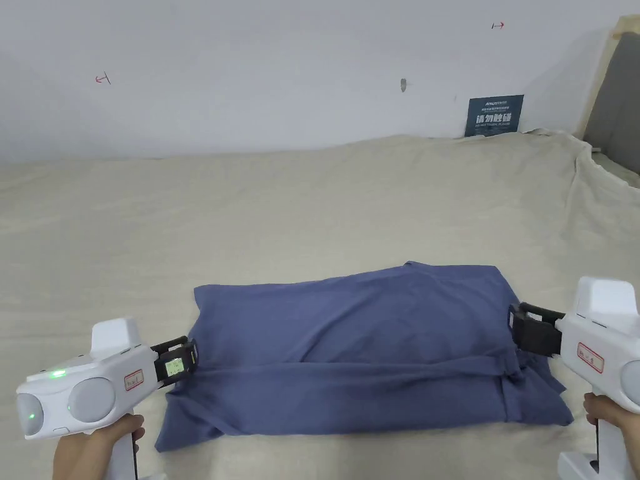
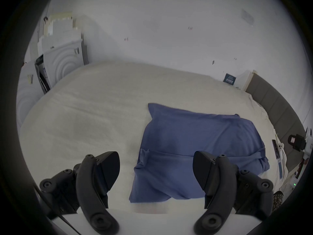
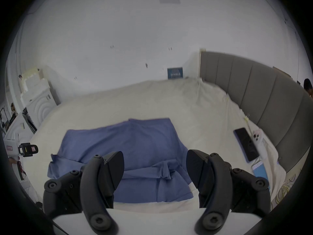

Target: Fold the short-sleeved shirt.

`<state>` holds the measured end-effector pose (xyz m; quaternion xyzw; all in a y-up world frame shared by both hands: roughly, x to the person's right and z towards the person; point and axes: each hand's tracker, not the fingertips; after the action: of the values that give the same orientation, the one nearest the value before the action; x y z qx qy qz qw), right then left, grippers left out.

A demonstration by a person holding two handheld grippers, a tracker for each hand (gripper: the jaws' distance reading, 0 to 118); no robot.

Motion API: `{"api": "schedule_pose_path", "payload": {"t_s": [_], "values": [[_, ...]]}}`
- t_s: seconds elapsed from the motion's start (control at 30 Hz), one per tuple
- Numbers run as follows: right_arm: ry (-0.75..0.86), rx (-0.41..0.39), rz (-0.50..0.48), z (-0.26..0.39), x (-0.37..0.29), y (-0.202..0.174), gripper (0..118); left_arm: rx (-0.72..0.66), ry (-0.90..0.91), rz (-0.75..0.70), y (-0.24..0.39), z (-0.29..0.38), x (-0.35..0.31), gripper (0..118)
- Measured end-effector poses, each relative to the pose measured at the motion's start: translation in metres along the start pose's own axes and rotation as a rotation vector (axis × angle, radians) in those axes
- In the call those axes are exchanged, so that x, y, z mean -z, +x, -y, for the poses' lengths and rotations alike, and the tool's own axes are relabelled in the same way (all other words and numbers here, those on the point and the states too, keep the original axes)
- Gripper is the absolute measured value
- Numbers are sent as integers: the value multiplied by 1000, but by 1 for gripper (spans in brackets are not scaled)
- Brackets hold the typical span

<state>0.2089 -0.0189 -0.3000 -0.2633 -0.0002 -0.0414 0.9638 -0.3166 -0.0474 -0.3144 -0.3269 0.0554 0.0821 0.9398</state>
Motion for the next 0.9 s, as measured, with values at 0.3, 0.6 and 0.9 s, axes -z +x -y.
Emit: {"api": "schedule_pose_path", "payload": {"t_s": [0.3,0.6,0.9], "values": [[161,-63,27,24,-78,-9,58,63,192,-22,14,34,-70,45],[192,-99,37,51,-101,-12,0,55,156,39,11,71,-74,0],[171,-85,41,48,-88,-10,0,94,42,23,8,62,-41,0]]}}
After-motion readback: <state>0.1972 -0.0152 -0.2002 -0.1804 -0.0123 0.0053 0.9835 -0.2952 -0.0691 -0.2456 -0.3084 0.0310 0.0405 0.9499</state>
